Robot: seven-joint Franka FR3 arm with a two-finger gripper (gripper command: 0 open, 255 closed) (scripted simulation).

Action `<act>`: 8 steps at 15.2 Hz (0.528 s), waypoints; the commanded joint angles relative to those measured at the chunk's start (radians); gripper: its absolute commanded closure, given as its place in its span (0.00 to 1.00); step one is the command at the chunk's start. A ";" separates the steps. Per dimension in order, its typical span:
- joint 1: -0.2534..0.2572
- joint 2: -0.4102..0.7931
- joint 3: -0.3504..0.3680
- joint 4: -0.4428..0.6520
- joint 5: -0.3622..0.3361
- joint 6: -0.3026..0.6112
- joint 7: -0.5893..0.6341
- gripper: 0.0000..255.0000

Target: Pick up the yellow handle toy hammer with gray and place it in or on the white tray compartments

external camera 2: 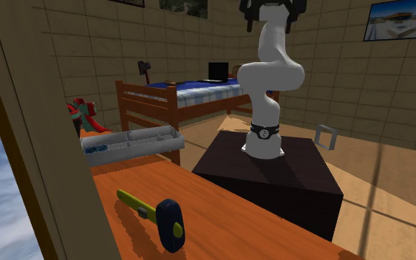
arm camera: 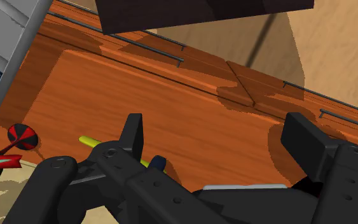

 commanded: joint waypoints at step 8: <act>0.026 -0.017 -0.187 -0.163 -0.108 0.203 -0.307 0.00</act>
